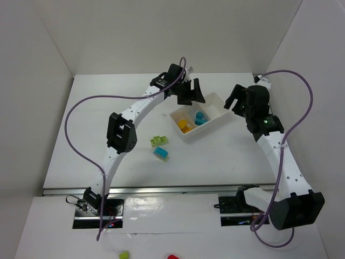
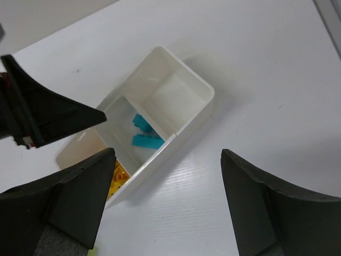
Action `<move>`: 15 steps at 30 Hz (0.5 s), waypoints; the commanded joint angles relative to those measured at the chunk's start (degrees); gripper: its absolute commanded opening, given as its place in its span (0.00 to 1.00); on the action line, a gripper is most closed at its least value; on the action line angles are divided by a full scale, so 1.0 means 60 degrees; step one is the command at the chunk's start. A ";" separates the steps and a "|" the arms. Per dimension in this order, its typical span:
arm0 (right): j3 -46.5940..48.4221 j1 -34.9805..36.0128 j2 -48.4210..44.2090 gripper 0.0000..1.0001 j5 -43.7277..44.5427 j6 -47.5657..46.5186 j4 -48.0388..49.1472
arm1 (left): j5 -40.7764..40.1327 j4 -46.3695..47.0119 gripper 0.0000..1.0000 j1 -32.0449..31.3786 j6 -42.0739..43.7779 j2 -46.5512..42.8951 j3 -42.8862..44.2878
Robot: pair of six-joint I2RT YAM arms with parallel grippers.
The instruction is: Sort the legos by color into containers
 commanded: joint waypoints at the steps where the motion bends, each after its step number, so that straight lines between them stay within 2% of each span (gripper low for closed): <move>1: -0.0289 0.0095 0.0054 0.87 -0.0466 0.0059 -0.0222 | -0.0104 0.0294 0.87 0.0068 0.0656 -0.2026 -0.0358; 3: -0.0406 0.0417 0.0141 0.85 -0.1052 -0.0058 0.0042 | -0.1025 0.0045 0.84 0.0068 0.1374 -0.2923 -0.1481; 5: -0.0610 0.1309 0.0331 0.85 -0.1520 -0.0174 0.0539 | -0.1611 -0.0263 0.75 0.0418 0.1799 -0.4179 -0.2393; 7: -0.0611 0.2172 0.0857 0.85 -0.1610 -0.0263 0.0890 | -0.1964 -0.0497 0.71 0.0770 0.1801 -0.4975 -0.3915; 8: -0.0422 0.3163 0.1135 0.85 -0.1611 -0.0350 0.0893 | -0.2111 -0.0499 0.70 0.0975 0.1801 -0.5341 -0.4428; 10: 0.0176 0.4280 0.2130 0.85 -0.0998 -0.0468 0.0893 | -0.2900 -0.0761 0.68 0.1575 0.1801 -0.6381 -0.5864; 11: 0.0383 0.5301 0.2467 0.87 -0.0734 -0.0599 0.0806 | -0.3150 -0.0762 0.68 0.1780 0.1714 -0.6733 -0.6333; 15: 0.1394 0.6743 0.4225 0.88 -0.0293 -0.1009 0.0630 | -0.3955 -0.0762 0.68 0.3111 0.1173 -0.8198 -0.8253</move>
